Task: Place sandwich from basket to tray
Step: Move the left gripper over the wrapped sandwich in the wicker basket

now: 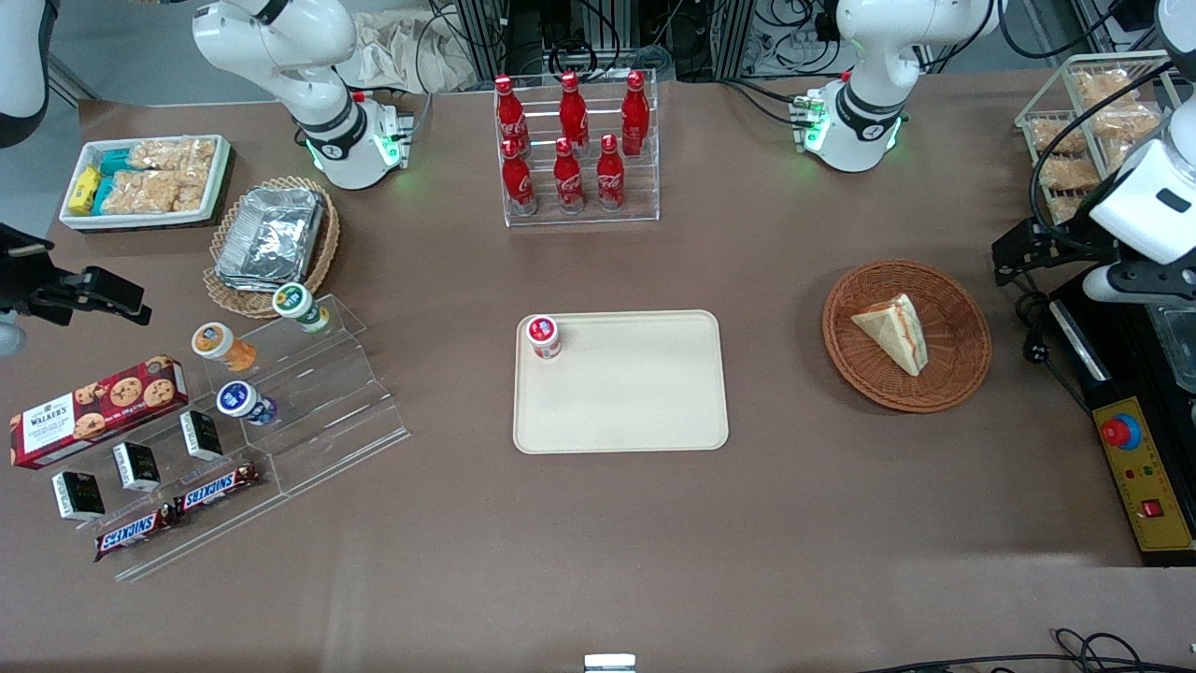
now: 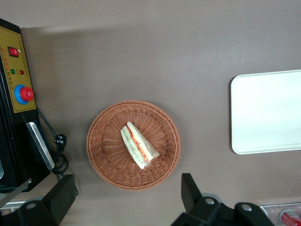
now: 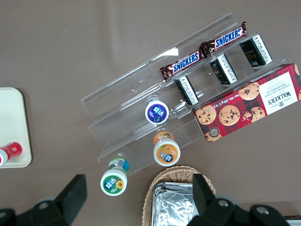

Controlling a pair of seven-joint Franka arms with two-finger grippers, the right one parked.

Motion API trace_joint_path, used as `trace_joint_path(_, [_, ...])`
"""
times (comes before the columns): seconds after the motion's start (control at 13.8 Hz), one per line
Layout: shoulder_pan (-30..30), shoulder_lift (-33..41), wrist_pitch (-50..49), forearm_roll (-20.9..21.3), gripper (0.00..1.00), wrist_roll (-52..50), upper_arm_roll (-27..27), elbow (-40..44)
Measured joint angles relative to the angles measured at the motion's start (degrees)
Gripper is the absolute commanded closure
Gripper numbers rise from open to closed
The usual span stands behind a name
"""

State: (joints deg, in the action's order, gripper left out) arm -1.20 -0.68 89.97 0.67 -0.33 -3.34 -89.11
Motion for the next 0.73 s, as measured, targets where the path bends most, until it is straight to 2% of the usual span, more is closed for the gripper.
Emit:
trace_joint_path(0.22, [0.0,-0.4,-0.2,0.0,0.00,-4.7,0.0,0.0])
trace_joint_path(0.51, [-0.2,-1.4,-0.8,0.0,0.00,-21.6,-0.3,-0.4])
trace_joint_path(0.73, [-0.3,-1.5,-0.8,0.1,0.00,-29.9,-0.4,-5.3])
